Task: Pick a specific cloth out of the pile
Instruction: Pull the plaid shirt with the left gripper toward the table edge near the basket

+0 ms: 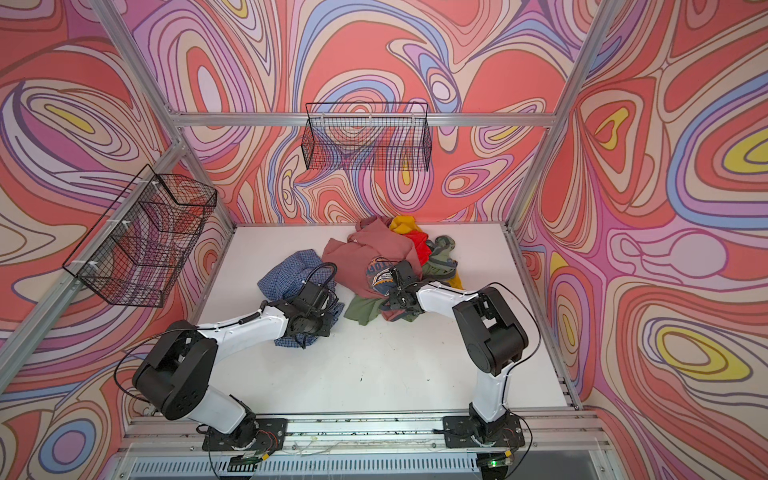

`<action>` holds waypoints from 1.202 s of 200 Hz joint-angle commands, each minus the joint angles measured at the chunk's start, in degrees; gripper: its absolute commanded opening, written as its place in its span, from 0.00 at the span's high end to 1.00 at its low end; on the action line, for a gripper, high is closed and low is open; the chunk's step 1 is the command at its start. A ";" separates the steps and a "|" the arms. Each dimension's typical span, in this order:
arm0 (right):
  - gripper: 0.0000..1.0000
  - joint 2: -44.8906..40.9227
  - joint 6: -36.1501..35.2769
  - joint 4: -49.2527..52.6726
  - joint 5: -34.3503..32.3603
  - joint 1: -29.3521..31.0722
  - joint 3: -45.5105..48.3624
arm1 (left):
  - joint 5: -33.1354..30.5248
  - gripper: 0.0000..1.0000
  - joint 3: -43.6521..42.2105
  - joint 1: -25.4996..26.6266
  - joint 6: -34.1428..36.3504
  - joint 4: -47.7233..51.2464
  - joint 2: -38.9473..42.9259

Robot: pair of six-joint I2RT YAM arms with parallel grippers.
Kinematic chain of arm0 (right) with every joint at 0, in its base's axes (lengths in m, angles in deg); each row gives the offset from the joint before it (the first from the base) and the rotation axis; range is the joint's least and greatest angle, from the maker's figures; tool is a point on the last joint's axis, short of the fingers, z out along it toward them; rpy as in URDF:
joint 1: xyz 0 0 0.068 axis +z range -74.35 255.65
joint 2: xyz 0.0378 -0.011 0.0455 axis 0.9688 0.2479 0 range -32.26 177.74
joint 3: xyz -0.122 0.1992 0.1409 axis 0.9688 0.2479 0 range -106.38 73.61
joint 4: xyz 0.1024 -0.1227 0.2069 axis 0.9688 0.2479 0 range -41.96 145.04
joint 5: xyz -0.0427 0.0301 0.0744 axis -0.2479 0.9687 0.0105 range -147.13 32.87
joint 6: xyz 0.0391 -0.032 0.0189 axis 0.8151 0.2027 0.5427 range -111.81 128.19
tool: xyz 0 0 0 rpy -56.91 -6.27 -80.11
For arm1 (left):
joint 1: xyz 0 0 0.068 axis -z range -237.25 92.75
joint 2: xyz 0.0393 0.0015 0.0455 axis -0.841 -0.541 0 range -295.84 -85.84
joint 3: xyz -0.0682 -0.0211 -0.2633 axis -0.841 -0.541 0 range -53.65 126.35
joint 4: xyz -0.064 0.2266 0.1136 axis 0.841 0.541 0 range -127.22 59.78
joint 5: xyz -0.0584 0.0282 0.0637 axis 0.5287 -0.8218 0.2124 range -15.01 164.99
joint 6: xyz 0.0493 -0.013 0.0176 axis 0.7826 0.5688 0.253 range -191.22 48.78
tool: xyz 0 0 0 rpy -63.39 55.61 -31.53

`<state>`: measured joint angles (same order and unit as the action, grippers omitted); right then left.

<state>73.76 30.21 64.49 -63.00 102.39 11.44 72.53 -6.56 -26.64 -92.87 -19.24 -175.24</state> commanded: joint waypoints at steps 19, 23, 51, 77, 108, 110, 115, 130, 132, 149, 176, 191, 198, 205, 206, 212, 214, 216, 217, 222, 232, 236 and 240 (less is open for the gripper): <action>0.43 0.76 3.16 7.85 -2.23 -5.73 6.16 | -1.14 1.00 1.52 -3.02 0.86 1.36 0.51; 0.43 0.41 3.20 7.65 -2.13 -6.00 6.41 | -1.22 1.00 1.72 -3.23 0.82 1.36 0.51; 0.42 -0.19 3.17 7.65 -2.78 -7.19 6.60 | 0.46 1.00 1.90 -8.04 -0.70 -0.71 1.81; 0.43 -1.51 4.60 5.66 -2.47 -9.86 8.32 | 0.89 1.00 2.40 -13.46 0.98 -0.80 3.07; 0.40 -3.15 5.16 4.45 -2.01 -10.97 8.63 | 5.11 1.00 4.73 -16.83 3.26 -0.95 1.92; 0.40 -3.29 5.14 4.33 -1.90 -10.93 8.60 | 5.54 1.00 5.04 -16.82 3.45 -0.85 1.81; 0.40 -3.71 5.20 3.90 -1.51 -10.94 8.67 | 6.92 1.00 5.76 -16.82 3.71 -0.67 1.62; 0.38 -6.15 5.28 1.39 -0.09 -10.93 9.32 | 10.27 1.00 7.02 -16.81 3.27 -0.86 1.79; 0.38 -6.50 5.28 1.13 0.12 -10.92 9.36 | 10.72 1.00 7.15 -16.81 3.15 -0.95 1.93; 0.35 -8.97 5.40 -0.53 1.49 -10.97 9.48 | 13.14 1.00 7.59 -16.81 2.78 -1.74 4.51; 0.27 -12.92 4.84 -1.08 2.68 -10.94 8.39 | 11.20 1.00 12.26 -16.84 4.28 3.29 9.59; 0.25 -14.83 4.23 -0.44 2.96 -10.88 7.24 | 8.81 1.00 16.32 -16.81 6.03 7.20 11.94; 0.24 -15.56 3.92 0.03 2.96 -10.97 6.54 | 7.87 1.00 18.15 -16.90 6.79 8.62 12.91; 0.24 -16.41 3.70 0.61 2.92 -10.93 5.82 | 7.36 1.00 19.84 -17.02 7.33 9.74 13.82; 0.24 -16.52 3.63 0.65 2.90 -10.93 5.74 | 7.33 1.00 20.12 -17.01 7.41 9.81 14.00; 0.24 -17.18 3.51 0.98 2.82 -10.92 5.29 | 7.31 1.00 21.47 -17.15 7.67 10.33 14.84; 0.23 -17.41 3.43 1.07 2.84 -10.94 5.10 | 7.41 1.00 21.84 -17.16 7.72 10.46 15.06; 0.24 -17.66 3.41 1.18 2.74 -10.97 4.97 | 7.50 1.00 22.35 -17.27 7.75 10.60 15.32; 0.24 -17.81 3.40 1.20 2.72 -10.95 4.92 | 7.53 1.00 22.52 -17.31 7.76 10.59 15.45; 0.24 -18.42 3.23 1.44 2.65 -10.93 4.56 | 7.60 1.00 23.46 -17.49 7.76 10.91 16.01; 0.23 -19.49 3.03 1.90 2.37 -10.98 3.82 | 8.04 1.00 25.72 -17.97 7.55 11.60 16.85; 0.23 -19.90 2.90 2.15 2.28 -10.99 3.56 | 8.31 1.00 26.70 -18.16 7.44 11.90 17.20; 0.23 -20.25 2.84 2.39 2.24 -10.92 3.27 | 8.69 1.00 27.70 -18.43 7.33 11.95 17.44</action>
<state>56.25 34.17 64.93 -60.47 91.75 17.15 80.97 16.20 -43.97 -86.88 -10.74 -160.42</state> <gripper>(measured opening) 0.766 0.079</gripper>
